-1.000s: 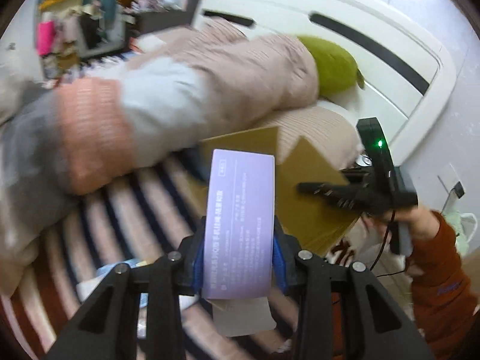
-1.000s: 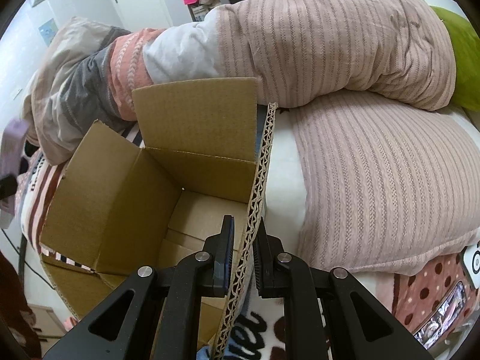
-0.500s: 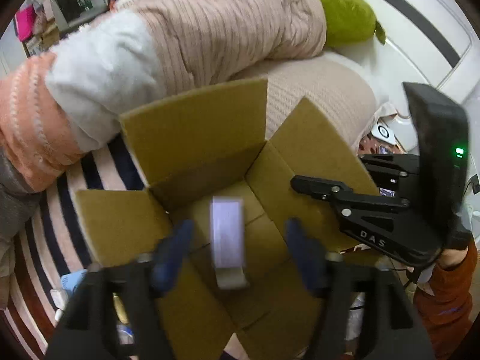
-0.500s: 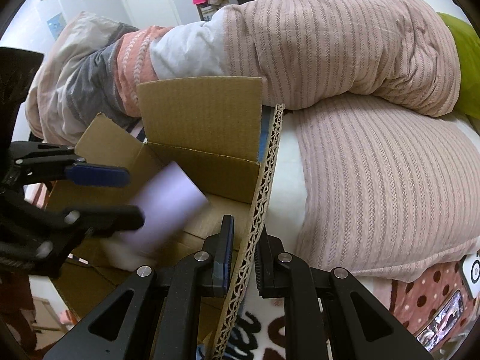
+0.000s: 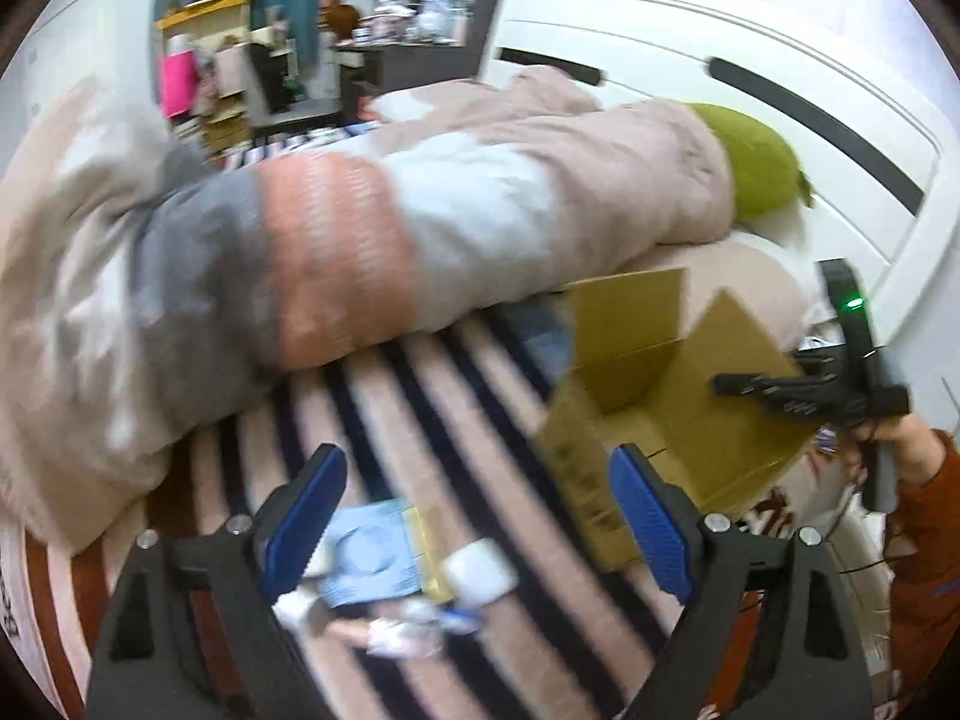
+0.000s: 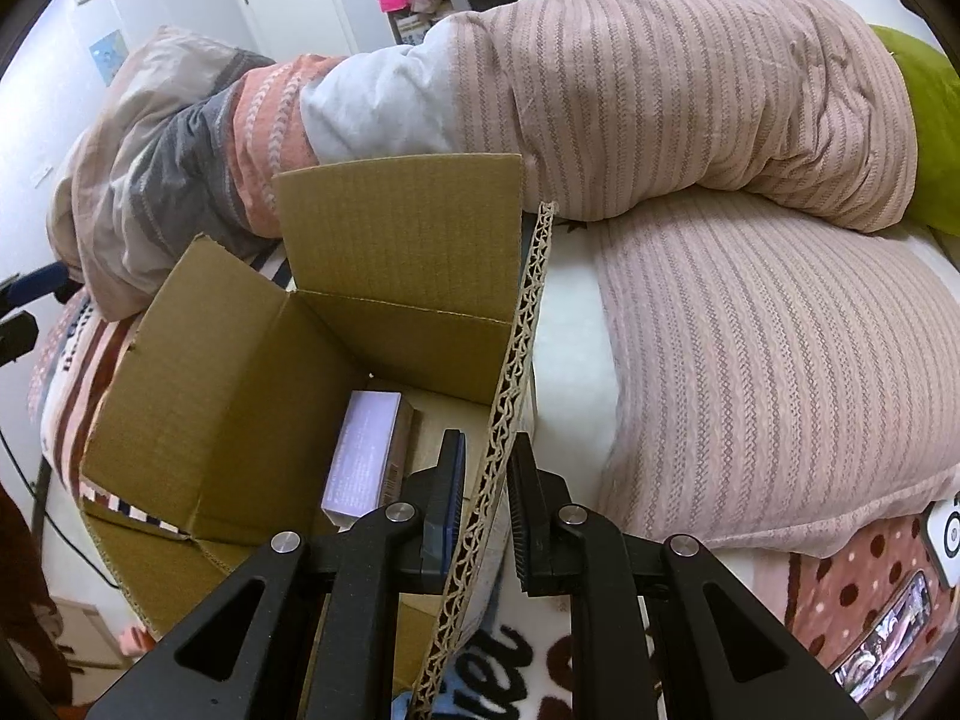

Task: Organize rigid objects
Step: 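Grasp the light-blue square device with the left tool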

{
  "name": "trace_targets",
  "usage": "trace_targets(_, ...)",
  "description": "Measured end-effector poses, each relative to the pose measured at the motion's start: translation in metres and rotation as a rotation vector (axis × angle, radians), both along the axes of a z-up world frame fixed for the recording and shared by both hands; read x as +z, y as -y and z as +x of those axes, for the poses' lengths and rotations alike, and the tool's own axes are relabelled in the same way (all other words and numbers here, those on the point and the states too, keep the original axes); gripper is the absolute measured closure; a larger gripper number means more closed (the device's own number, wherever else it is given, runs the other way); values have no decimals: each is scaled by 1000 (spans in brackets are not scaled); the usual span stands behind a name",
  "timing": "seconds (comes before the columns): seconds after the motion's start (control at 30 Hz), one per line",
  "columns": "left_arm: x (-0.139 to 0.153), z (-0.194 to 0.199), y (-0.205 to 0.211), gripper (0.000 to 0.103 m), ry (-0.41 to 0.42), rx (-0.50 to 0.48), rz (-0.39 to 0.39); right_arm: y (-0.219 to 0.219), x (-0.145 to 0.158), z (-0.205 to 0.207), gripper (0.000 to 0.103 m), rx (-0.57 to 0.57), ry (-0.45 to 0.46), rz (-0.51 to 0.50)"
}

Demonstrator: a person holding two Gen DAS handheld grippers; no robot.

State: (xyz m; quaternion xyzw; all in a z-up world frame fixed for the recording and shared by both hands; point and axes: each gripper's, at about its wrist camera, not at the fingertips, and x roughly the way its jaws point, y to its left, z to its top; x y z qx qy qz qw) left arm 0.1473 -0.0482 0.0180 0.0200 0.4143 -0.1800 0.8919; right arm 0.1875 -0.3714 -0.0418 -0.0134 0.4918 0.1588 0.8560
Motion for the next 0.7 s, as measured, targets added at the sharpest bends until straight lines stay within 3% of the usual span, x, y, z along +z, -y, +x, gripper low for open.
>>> trace_targets(0.17,-56,7,-49,16,-56,105,78,-3,-1,0,93,3,1,-16)
trace_targets(0.27,-94,13,-67,16,-138,133,56,-4,-4,2,93,-1,-12,-13)
trace_targets(0.43,-144,18,-61,16,-237,113,18,-4,-4,2,93,1,-14,-17)
trace_targets(0.57,-161,22,-48,16,-224,98,39,-5,-4,2,93,3,-15,-20)
trace_targets(0.7,-170,37,-34,16,-269,95,41,-5,-4,1,93,1,-15,-17)
